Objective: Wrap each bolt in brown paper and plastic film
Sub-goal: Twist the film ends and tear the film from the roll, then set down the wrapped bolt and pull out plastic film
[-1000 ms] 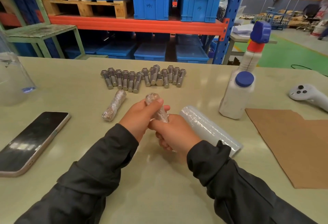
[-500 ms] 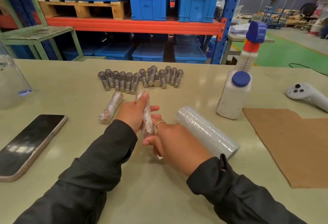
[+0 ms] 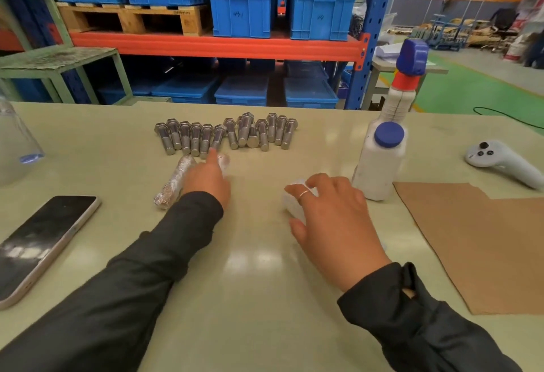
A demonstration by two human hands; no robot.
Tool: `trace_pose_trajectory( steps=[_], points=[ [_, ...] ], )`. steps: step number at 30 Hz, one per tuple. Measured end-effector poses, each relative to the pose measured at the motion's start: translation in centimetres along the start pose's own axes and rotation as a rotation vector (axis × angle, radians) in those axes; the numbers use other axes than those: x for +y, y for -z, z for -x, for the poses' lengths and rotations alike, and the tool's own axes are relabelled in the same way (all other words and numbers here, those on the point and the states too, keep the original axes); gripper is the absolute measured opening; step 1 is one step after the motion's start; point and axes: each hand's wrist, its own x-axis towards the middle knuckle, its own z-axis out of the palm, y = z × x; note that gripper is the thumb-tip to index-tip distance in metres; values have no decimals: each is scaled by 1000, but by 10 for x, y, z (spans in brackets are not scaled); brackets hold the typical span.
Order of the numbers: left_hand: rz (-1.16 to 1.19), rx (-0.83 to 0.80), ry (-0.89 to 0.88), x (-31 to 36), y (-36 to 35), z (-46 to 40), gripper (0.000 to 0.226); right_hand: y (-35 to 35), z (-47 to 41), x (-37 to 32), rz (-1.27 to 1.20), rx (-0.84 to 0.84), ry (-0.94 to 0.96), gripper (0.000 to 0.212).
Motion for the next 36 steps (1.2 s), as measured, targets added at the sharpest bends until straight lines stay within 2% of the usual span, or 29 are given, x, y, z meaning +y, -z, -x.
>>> trace_pose_trajectory(
  steps=[2, 4, 6, 9, 11, 14, 18, 20, 22, 23, 24, 26, 27, 28, 29, 31, 34, 36],
  points=[
    [-214, 38, -2, -6, -3, -13, 52, -2, 4, 9, 59, -66, -74, 55],
    [-449, 96, -79, -11, -4, -21, 41, -4, 7, 13, 42, -123, -104, 64],
    [-559, 174, -146, -17, -7, -25, 38, -8, 7, 15, 31, -143, -110, 69],
    [-533, 214, -118, -24, -11, -23, 41, -11, 7, 21, 29, -108, -116, 71],
    [-517, 117, -10, -25, -8, -22, 47, -11, 7, 25, -1, -93, -126, 70],
    [-354, -50, 92, -33, -3, -20, 53, -9, 6, 28, -74, -82, -130, 70],
    [-453, 20, 11, -31, -3, -14, 54, -7, 9, 33, -176, 2, -139, 69],
    [-527, 94, -36, -21, 0, -8, 54, -6, 9, 36, -308, 64, -155, 70],
    [-359, 185, -183, -4, 2, 2, 52, -3, 7, 37, -566, 124, -189, 69],
    [-114, 189, -257, 9, 2, 12, 49, -2, 5, 36, -728, 135, -221, 66],
    [216, 110, -286, 23, 3, 26, 45, 0, 3, 32, -893, 126, -257, 61],
    [896, -278, -222, 50, 10, 55, 44, -1, 2, 25, -1182, 73, -318, 50],
    [1103, -460, -150, 58, 10, 65, 50, -2, 2, 22, -1278, 43, -348, 47],
    [1218, -575, -94, 62, 8, 71, 52, -5, 3, 21, -1330, 15, -373, 45],
    [1268, -613, -68, 61, 7, 74, 46, -6, 3, 20, -1351, -9, -391, 45],
    [1306, -564, -86, 57, 5, 74, 40, -8, 3, 21, -1377, -54, -401, 52],
    [1305, -429, -125, 50, 4, 75, 57, -11, 2, 22, -1373, -77, -378, 66],
    [1279, -351, -110, 48, 4, 76, 63, -11, 0, 22, -1300, -30, -409, 68]
  ],
)
